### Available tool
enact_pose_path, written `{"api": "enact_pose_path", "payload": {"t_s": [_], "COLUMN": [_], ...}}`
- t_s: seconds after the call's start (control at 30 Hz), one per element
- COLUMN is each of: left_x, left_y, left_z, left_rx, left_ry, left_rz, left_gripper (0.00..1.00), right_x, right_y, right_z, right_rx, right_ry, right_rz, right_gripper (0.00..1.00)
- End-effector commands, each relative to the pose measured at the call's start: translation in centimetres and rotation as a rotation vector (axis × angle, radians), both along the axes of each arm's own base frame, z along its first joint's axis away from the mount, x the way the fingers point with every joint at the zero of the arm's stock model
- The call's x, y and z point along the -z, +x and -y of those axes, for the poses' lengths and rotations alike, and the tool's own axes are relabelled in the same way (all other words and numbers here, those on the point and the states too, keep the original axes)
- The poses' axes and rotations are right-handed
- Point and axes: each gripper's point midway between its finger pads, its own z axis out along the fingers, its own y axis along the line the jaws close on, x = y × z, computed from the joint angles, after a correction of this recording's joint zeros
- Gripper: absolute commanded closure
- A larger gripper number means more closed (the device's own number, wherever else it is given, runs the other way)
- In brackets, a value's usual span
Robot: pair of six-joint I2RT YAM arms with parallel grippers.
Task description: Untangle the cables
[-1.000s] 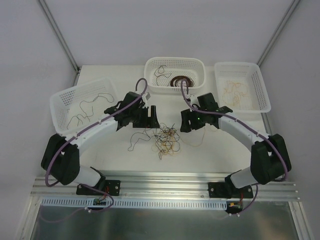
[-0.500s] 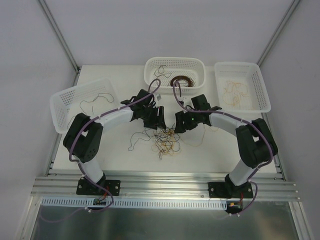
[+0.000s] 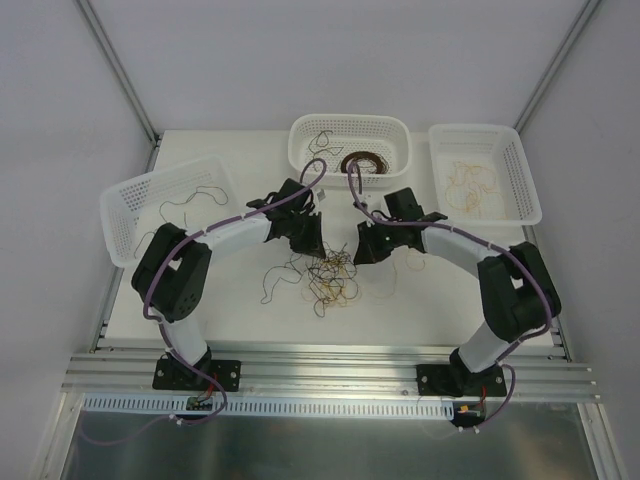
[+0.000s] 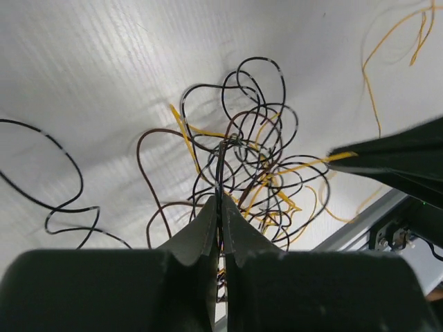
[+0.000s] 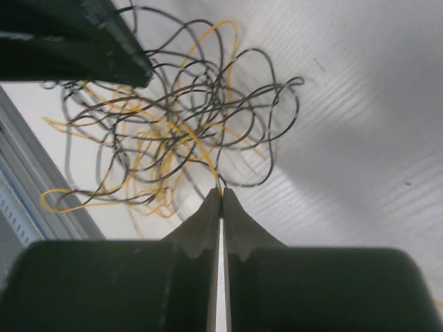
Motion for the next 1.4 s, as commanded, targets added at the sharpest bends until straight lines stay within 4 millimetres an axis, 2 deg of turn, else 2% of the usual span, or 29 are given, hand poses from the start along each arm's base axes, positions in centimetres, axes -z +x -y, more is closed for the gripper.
{"api": "enact_pose_path", "payload": {"t_s": [0.0,0.03,0.13,0.17,0.2,0.27,0.3,0.37,0.4,0.43,0.5,0.53,0.57,0.63,0.73,0.77,0.83,0.87,0.9,0.97,1.1,1.2,1.23,1.3,1.33,1.37], "left_x": [-3.3,-3.4,-4.9,-5.3,-5.1,-6.4,-6.2,-7.8,-7.9,-9.1,-9.9,-10.2,-11.3,-12.4,-13.4,-13.1,-12.7,-12.6,-11.8,-11.3,-8.9,-7.6,-7.2,-5.9,-5.4,-4.7], "left_y": [2.3,2.7,3.9,4.1,4.4,4.7,4.5,4.8,4.7,4.6,4.5,4.1,4.1,4.0,3.1,2.6,2.0,1.7,1.2,0.1,-2.3,-4.3,-5.0,-6.2,-6.5,-7.3], "left_z": [-1.7,-2.3,-5.6,-6.6,-8.1,-10.1,-11.2,-13.5,-14.3,-15.6,-17.2,-17.9,-19.2,-20.7,-22.7,-23.1,-22.3,-21.8,-21.2,-19.2,-16.9,-14.8,-13.6,-12.6,-12.1,-11.5], "left_rx": [-0.078,-0.11,-0.242,-0.274,-0.32,-0.388,-0.417,-0.486,-0.508,-0.539,-0.576,-0.578,-0.616,-0.637,-0.661,-0.658,-0.621,-0.605,-0.582,-0.518,-0.432,-0.345,-0.303,-0.257,-0.247,-0.221], "left_ry": [0.022,0.027,0.03,0.035,0.054,0.063,0.079,0.085,0.093,0.09,0.111,0.122,0.137,0.177,0.247,0.267,0.239,0.216,0.193,0.107,0.034,0.011,-0.001,-0.001,0.003,0.007], "left_rz": [0.143,0.146,0.174,0.183,0.182,0.22,0.216,0.264,0.271,0.301,0.33,0.335,0.372,0.412,0.443,0.425,0.401,0.39,0.36,0.305,0.207,0.174,0.168,0.136,0.121,0.102], "left_gripper": [1.0,1.0,1.0,1.0,1.0,1.0,1.0,1.0,1.0,1.0,1.0,1.0,1.0,1.0,1.0,1.0,1.0,1.0,1.0,1.0,1.0,1.0,1.0,1.0,1.0,1.0], "right_x": [-5.8,-7.6,-10.1,-12.3,-13.7,-16.3,-18.9,-21.9,-23.8,-25.9,-28.2,-30.1,-31.3,-33.1,-37.0,-38.6,-40.5,-40.6,-41.7,-41.9,-41.9,-42.7,-43.1,-44.0,-44.0,-44.9], "right_y": [-0.6,-1.0,-1.4,-1.6,-1.5,-1.4,-1.5,-1.3,-1.7,-1.6,-2.0,-2.2,-2.4,-2.8,-3.6,-3.9,-4.4,-3.8,-4.0,-3.2,-0.8,0.3,1.3,2.5,3.9,4.3], "right_z": [-0.1,0.2,1.4,1.8,2.2,3.5,4.2,6.0,6.7,7.8,8.9,10.1,10.6,11.7,12.4,12.4,12.3,12.2,12.3,12.4,12.7,13.6,14.2,15.1,16.0,16.5], "right_rx": [-0.042,-0.033,-0.003,0.012,0.027,0.081,0.104,0.162,0.181,0.217,0.248,0.291,0.314,0.366,0.411,0.41,0.398,0.399,0.4,0.424,0.459,0.488,0.519,0.533,0.574,0.586], "right_ry": [0.069,0.077,0.081,0.108,0.128,0.171,0.205,0.234,0.25,0.253,0.265,0.269,0.277,0.294,0.34,0.361,0.385,0.381,0.386,0.383,0.359,0.309,0.279,0.223,0.19,0.176], "right_rz": [0.13,0.168,0.221,0.274,0.303,0.334,0.397,0.454,0.504,0.548,0.595,0.64,0.664,0.696,0.79,0.826,0.859,0.846,0.863,0.859,0.837,0.875,0.888,0.96,0.98,1.018], "right_gripper": [0.99,0.99,0.99,0.99,0.99,0.99,0.99,0.99,0.99,0.99,0.99,0.99,0.99,0.99,0.99,0.99,0.99,0.99,0.99,0.99,0.99,0.99,0.99,0.99,0.99,0.99]}}
